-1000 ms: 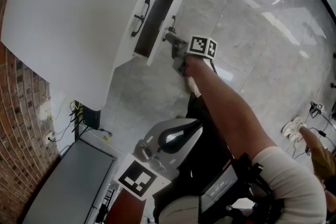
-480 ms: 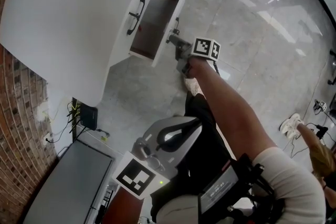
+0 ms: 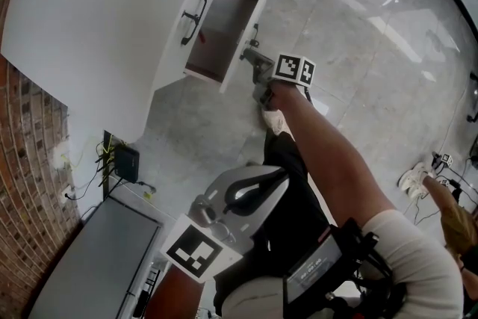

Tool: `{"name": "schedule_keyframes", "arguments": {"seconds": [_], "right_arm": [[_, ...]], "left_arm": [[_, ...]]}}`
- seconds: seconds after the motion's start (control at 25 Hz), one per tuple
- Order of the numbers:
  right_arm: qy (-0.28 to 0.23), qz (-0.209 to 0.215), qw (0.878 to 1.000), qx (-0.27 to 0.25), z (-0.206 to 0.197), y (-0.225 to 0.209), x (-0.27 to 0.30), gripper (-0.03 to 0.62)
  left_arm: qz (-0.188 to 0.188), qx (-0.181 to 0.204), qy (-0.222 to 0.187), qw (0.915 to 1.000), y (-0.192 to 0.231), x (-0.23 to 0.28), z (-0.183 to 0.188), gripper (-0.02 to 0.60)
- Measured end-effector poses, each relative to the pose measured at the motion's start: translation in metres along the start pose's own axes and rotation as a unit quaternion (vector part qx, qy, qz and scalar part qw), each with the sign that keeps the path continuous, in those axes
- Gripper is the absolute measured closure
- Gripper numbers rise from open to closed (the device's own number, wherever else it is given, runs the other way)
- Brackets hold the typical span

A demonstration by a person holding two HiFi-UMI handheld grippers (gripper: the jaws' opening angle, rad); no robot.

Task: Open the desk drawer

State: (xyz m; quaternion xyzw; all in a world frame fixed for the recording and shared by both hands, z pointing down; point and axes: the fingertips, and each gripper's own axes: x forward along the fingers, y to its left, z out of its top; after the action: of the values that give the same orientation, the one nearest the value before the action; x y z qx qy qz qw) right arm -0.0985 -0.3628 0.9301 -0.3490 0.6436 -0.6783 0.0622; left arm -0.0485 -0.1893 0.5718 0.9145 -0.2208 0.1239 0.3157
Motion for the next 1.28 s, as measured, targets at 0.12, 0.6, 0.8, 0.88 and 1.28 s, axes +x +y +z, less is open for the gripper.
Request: {"name": "schedule_keyframes", "arguments": {"seconds": [0.12,0.6,0.8,0.88,1.28], "right_arm": [[0.004,-0.001,1.000,-0.012,-0.002,0.002,-0.003,0.555],[0.024,-0.060,0.994,-0.094,-0.009,0.013,-0.074,0.554],[0.053,-0.077,0.983,-0.157,-0.022,0.051,-0.115,0.557],[0.065,-0.085,0.976,-0.189,-0.029,0.071,-0.133,0.567],[0.152,-0.100,0.914,-0.362,-0.073,0.179,-0.234,0.591]], "left_arm": [[0.002,0.001,0.000,1.0000,-0.002,0.000,-0.001,0.549],[-0.001,0.016,-0.014,0.9998,-0.037,-0.015,0.022,0.549],[0.002,0.024,-0.025,0.9994,-0.073,-0.037,0.042,0.549],[0.003,0.027,-0.030,0.9992,-0.089,-0.048,0.052,0.549],[0.012,0.031,-0.074,0.9967,-0.170,-0.109,0.090,0.560]]}}
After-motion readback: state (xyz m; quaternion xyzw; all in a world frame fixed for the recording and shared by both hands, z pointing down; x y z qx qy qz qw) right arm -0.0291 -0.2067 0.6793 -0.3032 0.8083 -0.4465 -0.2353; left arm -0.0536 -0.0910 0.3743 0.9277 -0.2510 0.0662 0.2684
